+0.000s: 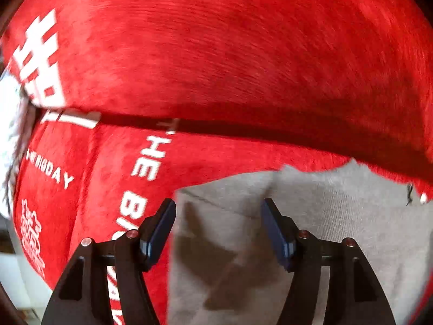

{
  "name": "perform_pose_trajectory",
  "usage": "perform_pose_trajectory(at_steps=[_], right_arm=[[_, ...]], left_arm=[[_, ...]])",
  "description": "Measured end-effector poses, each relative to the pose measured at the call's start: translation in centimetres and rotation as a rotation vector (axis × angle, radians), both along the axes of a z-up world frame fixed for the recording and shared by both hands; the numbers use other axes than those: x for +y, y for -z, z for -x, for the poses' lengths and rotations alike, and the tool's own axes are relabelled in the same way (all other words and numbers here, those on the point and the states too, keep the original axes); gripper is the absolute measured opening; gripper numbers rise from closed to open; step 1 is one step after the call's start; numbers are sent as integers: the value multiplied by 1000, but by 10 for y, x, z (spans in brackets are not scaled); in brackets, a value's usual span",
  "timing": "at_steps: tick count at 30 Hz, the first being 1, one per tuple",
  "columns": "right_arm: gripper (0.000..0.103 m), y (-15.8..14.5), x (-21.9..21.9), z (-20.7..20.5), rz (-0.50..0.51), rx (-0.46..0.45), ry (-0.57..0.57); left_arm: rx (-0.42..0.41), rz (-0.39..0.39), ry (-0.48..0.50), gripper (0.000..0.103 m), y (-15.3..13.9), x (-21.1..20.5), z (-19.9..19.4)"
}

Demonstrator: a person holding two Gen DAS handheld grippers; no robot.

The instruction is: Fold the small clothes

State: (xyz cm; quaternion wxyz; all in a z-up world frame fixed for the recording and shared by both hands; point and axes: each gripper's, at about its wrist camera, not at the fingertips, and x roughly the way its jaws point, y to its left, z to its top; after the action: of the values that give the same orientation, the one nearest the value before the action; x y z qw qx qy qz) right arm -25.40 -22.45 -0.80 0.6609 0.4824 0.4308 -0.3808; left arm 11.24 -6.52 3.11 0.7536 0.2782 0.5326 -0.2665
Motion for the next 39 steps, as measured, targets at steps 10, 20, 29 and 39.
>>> perform_pose_trajectory(at_steps=[10,20,29,39], right_arm=[[26,3,56,-27,-29,-59,-194],[28,-5,41,-1,-14,-26,-73],[56,-26,153,-22,-329,-423,-37],[58,42,252,-19,-599,-542,427]], left_arm=[[91,-25,16,67,9,29,37],[140,-52,-24,67,12,87,16],[376,-31,102,67,10,145,29],[570,31,215,30,31,162,41]])
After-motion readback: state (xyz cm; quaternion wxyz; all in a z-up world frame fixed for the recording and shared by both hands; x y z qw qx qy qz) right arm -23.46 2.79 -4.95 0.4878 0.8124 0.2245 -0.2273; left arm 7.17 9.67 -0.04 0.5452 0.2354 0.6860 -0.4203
